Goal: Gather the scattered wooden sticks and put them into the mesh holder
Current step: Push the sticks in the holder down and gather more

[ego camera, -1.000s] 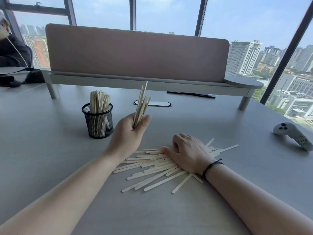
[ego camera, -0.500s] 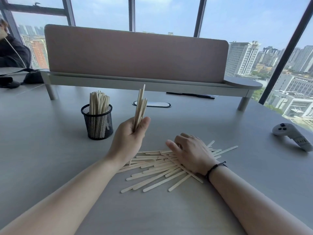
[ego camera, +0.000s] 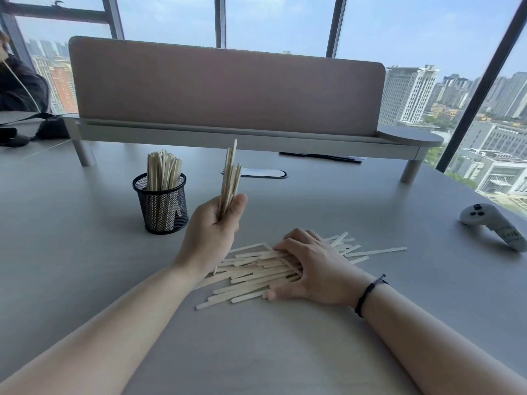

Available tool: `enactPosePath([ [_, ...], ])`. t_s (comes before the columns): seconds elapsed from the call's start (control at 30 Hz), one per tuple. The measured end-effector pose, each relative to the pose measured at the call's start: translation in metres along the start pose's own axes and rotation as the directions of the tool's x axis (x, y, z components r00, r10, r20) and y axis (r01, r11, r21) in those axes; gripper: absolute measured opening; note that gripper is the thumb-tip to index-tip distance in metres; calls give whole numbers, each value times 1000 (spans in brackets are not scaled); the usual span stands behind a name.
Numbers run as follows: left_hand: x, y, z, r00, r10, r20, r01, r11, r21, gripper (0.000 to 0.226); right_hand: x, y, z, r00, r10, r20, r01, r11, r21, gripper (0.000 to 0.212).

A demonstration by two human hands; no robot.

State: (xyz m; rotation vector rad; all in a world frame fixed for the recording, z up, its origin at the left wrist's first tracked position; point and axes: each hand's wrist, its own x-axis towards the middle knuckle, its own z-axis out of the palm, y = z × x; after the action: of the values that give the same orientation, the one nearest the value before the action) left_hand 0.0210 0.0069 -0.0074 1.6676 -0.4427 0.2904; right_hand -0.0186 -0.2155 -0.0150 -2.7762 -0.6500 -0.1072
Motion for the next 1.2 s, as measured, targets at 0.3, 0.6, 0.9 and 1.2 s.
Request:
enactPosePath([
  [0.3, 4, 11, -5, 995, -35, -98, 20, 988, -154, 59, 18, -1, 0, 998, 41, -40, -42, 998, -39, 74],
  [0.6, 9, 10, -8, 963, -14, -270, -30, 987, -157, 66, 26, -1, 2, 994, 8, -110, -23, 991, -135, 65],
  [0.9, 8, 14, -6, 957, -9, -291, -43, 985, -169, 65, 25, 4, 2, 976, -54, -210, 22, 988, -152, 63],
  [1.2, 9, 15, -8, 959, 2, -283, -50, 985, -165, 65, 28, 10, 7, 947, -111, -301, 47, 976, -213, 62],
])
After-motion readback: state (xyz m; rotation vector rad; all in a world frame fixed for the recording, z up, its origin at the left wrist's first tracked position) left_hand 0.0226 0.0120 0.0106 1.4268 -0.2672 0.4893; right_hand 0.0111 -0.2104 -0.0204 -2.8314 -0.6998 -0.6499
